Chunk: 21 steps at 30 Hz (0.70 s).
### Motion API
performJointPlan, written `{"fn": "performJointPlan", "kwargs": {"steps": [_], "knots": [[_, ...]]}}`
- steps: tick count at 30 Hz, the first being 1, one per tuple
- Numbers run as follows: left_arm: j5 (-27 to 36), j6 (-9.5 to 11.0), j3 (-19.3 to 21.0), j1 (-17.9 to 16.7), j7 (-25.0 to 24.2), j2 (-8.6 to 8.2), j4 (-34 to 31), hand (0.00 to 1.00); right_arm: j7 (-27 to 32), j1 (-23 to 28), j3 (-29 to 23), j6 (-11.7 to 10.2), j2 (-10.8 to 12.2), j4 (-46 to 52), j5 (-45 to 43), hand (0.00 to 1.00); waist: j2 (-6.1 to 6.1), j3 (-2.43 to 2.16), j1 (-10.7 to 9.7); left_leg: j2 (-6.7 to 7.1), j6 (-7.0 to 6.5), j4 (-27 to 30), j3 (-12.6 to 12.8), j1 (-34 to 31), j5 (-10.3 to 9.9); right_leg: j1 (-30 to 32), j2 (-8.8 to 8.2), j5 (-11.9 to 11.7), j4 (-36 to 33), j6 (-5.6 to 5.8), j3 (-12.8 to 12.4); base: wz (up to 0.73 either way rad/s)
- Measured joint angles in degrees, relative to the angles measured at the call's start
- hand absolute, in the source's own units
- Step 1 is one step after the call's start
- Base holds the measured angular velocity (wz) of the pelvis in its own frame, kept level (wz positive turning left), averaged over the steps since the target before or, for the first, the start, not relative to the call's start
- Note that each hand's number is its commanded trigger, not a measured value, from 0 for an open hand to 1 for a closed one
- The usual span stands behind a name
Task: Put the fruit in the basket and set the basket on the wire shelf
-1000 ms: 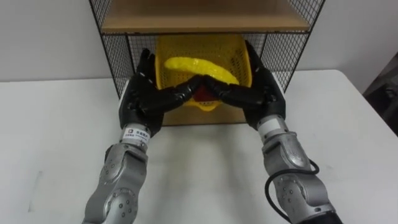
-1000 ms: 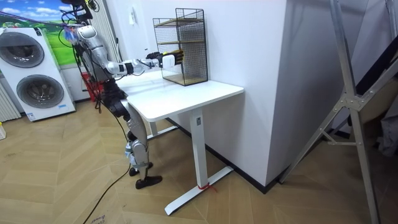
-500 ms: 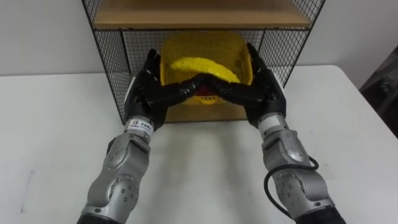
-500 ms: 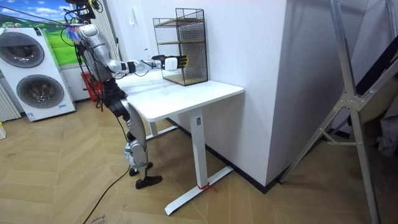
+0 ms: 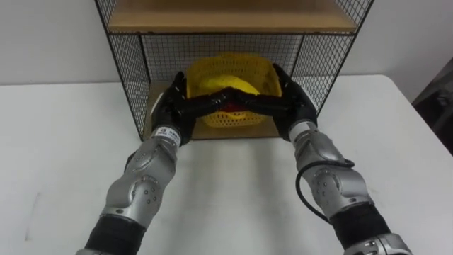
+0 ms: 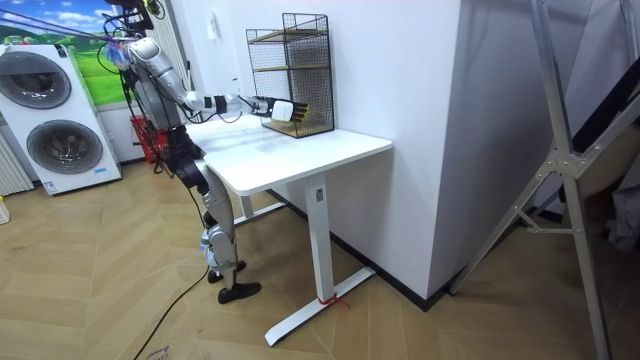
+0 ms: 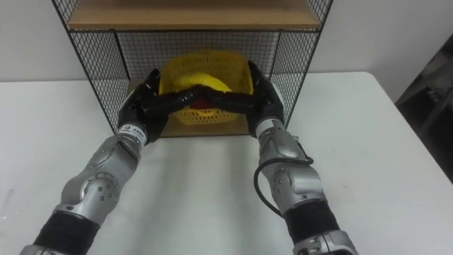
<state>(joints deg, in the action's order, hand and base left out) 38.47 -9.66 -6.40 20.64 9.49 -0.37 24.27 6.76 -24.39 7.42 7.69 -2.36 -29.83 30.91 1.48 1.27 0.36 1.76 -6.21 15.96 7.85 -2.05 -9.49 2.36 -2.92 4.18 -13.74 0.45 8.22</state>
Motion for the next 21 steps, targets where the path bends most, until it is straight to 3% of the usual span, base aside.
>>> {"fn": "performJointPlan", "kwargs": {"steps": [10, 21], "knots": [[-0.4, -3.9, 3.0, 1.6, 1.1, 0.19, 1.9, 0.0, -0.6, -2.4, -1.7, 3.0, 0.3, -5.5, 0.4, 0.0, -0.44, -0.08, -0.1, 0.04, 0.1, -0.5, -0.2, 0.6, 0.0, -0.5, -0.02, 0.1, 0.1, -0.09, 0.4, 0.0], [0.3, -4.1, 3.0, 2.0, 2.7, 0.95, 2.2, 0.0, -0.7, -2.5, -2.5, 3.3, 0.1, -5.9, 0.0, 0.0, -0.32, -0.15, -0.2, 0.16, 0.29, -1.3, -0.3, 0.8, 0.5, -0.4, 0.08, 0.2, 0.3, -0.13, 0.5, 0.0]]}}
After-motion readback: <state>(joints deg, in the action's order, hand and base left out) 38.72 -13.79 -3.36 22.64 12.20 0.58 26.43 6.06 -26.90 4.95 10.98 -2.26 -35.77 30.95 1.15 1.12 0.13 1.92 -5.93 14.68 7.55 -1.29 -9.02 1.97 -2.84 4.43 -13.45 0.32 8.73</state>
